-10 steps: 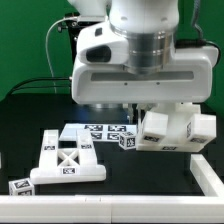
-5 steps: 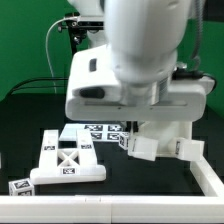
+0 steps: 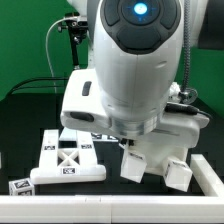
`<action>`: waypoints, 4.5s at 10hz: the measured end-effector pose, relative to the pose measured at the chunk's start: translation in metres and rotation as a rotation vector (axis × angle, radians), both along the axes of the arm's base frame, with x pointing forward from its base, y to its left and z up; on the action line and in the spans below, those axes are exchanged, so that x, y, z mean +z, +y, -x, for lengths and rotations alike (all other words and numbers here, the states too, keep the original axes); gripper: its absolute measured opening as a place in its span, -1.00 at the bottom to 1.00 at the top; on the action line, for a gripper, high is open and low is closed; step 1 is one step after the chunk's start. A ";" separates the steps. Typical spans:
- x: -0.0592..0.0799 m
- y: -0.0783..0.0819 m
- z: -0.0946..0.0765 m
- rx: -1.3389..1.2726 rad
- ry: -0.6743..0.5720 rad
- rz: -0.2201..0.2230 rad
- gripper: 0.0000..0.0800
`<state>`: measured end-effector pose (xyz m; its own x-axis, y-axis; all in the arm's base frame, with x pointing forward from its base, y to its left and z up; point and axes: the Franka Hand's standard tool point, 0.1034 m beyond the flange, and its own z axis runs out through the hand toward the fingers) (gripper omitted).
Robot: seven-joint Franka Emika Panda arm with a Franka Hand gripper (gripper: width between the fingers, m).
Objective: Assemble chair
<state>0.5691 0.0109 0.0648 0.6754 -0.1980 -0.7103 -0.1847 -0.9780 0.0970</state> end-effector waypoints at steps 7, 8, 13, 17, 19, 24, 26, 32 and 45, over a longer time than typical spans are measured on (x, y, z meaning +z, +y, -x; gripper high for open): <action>-0.010 0.001 -0.006 0.048 0.027 -0.055 -0.92; -0.010 0.000 -0.006 0.045 0.027 -0.053 -0.92; -0.020 0.012 -0.011 -0.080 0.017 -0.025 -0.92; -0.019 0.025 -0.020 0.007 -0.037 0.039 -0.91; -0.023 0.025 -0.026 0.123 -0.130 -0.010 -0.91; -0.027 0.013 -0.024 0.156 -0.154 -0.054 -0.35; -0.027 0.013 -0.029 0.157 -0.177 -0.051 -0.01; 0.028 -0.022 -0.067 0.117 -0.476 -0.016 0.62; 0.044 -0.106 -0.022 -0.014 -0.858 0.113 0.62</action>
Offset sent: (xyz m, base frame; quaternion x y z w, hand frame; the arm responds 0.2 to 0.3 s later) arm 0.0320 0.0388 0.0014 0.0591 -0.0608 -0.1703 0.9817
